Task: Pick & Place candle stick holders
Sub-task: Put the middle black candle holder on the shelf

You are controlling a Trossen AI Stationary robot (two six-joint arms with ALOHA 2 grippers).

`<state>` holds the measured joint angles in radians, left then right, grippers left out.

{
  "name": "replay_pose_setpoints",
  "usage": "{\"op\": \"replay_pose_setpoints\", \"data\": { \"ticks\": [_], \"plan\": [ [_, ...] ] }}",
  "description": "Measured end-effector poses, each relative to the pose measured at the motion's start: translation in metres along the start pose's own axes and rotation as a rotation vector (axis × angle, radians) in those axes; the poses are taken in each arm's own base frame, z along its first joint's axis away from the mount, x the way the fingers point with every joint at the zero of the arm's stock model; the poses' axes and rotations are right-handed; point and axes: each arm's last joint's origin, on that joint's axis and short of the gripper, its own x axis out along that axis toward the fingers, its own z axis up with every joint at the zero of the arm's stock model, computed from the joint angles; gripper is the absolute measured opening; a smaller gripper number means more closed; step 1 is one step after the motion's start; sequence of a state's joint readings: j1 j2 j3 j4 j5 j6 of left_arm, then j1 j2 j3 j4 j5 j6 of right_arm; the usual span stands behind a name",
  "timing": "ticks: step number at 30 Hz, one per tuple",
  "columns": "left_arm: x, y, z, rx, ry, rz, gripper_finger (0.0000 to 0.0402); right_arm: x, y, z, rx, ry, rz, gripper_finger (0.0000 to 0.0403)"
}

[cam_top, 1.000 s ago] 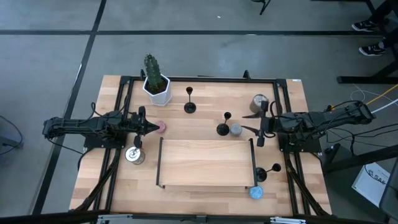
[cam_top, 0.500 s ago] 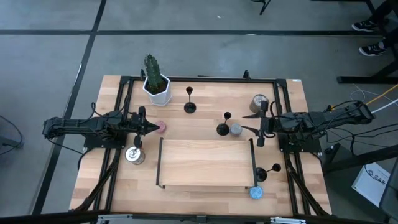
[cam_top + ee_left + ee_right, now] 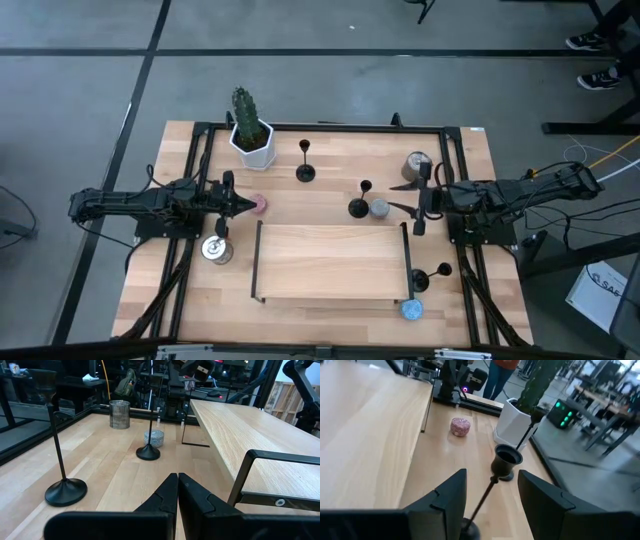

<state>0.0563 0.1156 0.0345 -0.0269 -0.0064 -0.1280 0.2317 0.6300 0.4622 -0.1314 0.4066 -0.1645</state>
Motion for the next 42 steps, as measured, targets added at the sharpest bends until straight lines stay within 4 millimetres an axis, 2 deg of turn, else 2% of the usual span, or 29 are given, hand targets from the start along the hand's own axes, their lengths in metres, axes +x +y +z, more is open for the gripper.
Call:
{"op": "replay_pose_setpoints", "data": {
  "ticks": [4,14,26,35,42],
  "plan": [
    [0.000,0.000,0.000,0.000,0.000,0.000,0.0006,0.000,0.000,0.000,0.076,0.004,0.000,0.0179],
    [0.000,0.000,0.000,0.000,0.000,0.000,0.0006,0.001,0.000,0.002,0.093,-0.021,-0.006,0.0179],
    [0.000,0.000,0.000,0.000,0.000,0.000,0.0006,0.030,0.000,0.004,0.153,-0.028,-0.077,0.0179],
    [0.000,0.000,0.000,0.000,0.000,0.000,0.0006,0.058,-0.008,0.013,0.237,0.113,-0.092,0.0179],
    [0.000,0.000,0.000,0.000,0.000,0.000,0.0006,0.063,-0.014,0.024,0.299,0.260,-0.100,0.0179]
  ]
}}
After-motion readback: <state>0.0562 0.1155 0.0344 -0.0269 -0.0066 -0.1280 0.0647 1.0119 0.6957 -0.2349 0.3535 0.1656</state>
